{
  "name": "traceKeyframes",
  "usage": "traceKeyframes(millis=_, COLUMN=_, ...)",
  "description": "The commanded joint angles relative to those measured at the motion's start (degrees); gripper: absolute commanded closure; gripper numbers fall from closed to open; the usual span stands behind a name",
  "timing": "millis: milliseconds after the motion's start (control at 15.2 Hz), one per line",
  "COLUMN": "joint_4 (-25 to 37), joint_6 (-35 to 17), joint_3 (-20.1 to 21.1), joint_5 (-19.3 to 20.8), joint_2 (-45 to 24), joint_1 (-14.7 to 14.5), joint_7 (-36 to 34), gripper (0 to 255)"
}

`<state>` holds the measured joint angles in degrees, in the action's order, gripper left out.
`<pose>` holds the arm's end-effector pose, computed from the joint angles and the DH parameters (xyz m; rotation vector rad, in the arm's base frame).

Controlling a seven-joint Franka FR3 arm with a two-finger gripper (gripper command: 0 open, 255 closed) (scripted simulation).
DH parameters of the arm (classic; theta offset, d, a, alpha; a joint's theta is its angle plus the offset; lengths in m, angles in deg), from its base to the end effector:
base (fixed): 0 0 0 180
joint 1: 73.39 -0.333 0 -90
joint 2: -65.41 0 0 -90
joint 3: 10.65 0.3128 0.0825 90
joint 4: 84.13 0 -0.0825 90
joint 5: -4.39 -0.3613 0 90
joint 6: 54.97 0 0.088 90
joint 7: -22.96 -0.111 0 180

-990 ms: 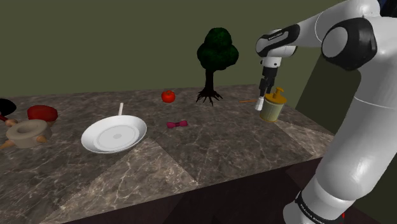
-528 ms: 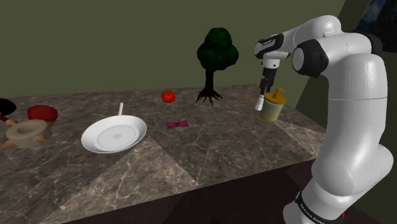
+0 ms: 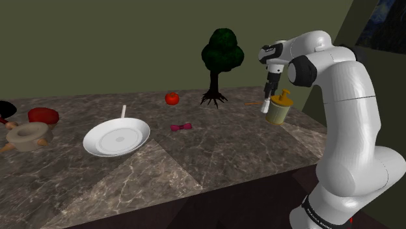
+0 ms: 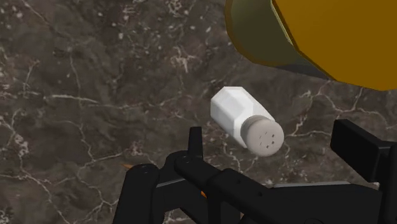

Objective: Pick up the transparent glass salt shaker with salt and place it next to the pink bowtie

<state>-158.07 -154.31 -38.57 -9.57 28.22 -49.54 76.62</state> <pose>0.4973 -0.4706 0.3860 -3.0615 -0.0663 0.1921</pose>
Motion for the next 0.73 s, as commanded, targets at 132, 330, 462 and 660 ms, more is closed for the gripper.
traceKeyframes(millis=132, joint_4=-3.8, joint_6=-3.7, joint_3=0.1, joint_5=-0.2, joint_2=0.0, joint_1=-0.4, joint_7=0.5, gripper=0)
traceKeyframes(millis=330, joint_4=-3.8, joint_6=-3.7, joint_3=0.1, joint_5=-0.2, joint_2=0.0, joint_1=-0.4, joint_7=0.5, gripper=0)
traceKeyframes(millis=462, joint_4=-3.8, joint_6=-3.7, joint_3=0.1, joint_5=-0.2, joint_2=0.0, joint_1=-0.4, joint_7=0.5, gripper=0)
traceKeyframes(millis=660, joint_4=-3.8, joint_6=-3.6, joint_3=0.1, joint_5=-0.2, joint_2=0.0, joint_1=-0.4, joint_7=0.5, gripper=0)
